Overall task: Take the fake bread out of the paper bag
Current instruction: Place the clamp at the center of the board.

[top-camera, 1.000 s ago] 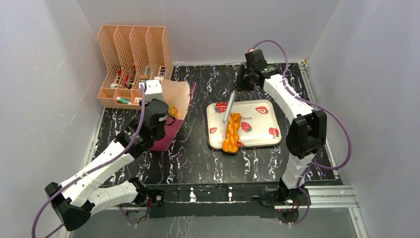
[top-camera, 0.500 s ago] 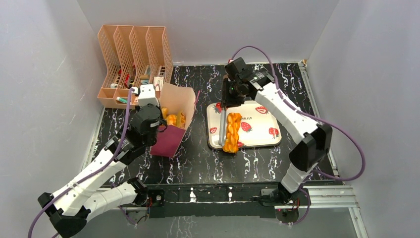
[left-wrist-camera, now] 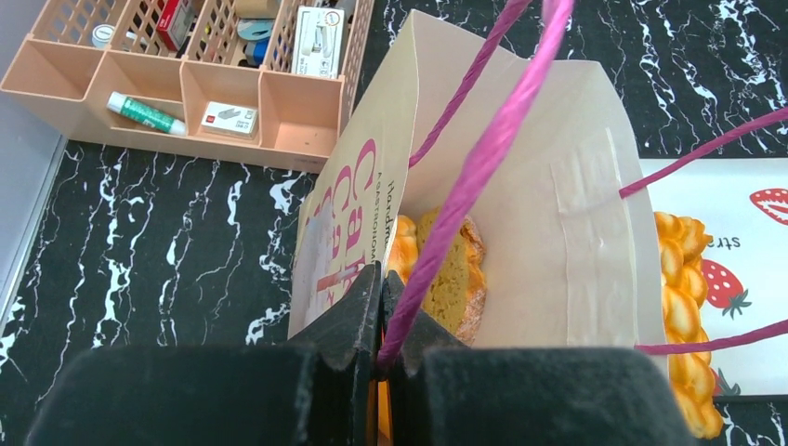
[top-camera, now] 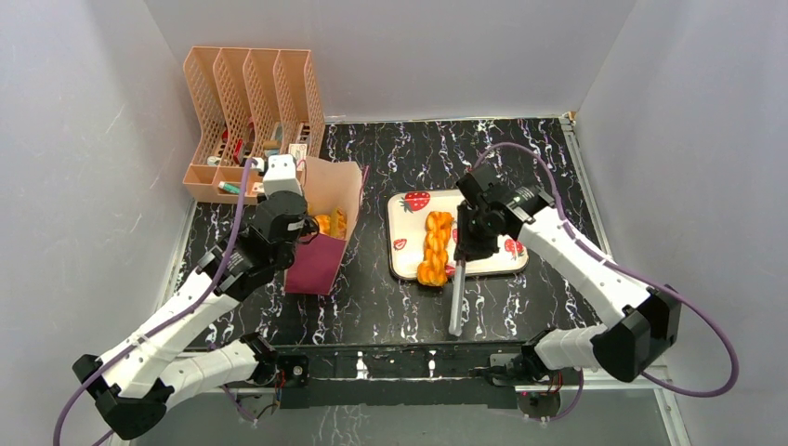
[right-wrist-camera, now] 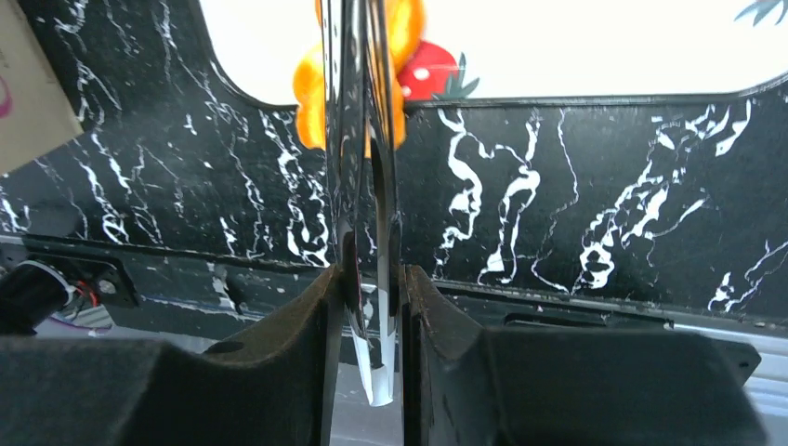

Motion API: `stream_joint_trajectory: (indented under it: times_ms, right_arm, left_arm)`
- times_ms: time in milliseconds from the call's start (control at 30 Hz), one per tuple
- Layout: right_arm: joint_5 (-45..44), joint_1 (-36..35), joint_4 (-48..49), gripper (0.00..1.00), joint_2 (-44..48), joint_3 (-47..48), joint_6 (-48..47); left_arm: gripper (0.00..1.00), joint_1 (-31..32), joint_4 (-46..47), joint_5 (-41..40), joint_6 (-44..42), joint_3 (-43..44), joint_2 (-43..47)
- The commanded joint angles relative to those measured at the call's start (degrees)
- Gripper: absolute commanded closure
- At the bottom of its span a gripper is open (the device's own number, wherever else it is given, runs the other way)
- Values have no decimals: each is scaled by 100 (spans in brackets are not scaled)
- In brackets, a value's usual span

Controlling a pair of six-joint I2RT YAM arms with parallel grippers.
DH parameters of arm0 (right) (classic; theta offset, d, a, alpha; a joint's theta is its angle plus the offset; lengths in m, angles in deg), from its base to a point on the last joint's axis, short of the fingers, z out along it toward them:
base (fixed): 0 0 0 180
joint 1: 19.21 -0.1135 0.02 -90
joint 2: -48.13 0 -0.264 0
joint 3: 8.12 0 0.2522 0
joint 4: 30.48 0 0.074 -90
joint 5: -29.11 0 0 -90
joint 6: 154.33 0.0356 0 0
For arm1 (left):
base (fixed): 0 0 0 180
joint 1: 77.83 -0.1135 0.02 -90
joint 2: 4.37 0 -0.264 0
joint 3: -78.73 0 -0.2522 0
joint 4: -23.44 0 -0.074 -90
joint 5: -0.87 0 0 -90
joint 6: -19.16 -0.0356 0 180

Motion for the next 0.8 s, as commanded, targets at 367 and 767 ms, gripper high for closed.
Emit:
stream_joint_trajectory:
  times_ms: [367, 767]
  right_arm:
    - [-69, -23, 835, 89, -232, -883, 358]
    - [-349, 315, 1344, 89, -1472, -691, 54]
  left_arm:
    - [100, -24, -218, 449, -71, 51, 310]
    - [100, -22, -136, 613, -225, -97, 566]
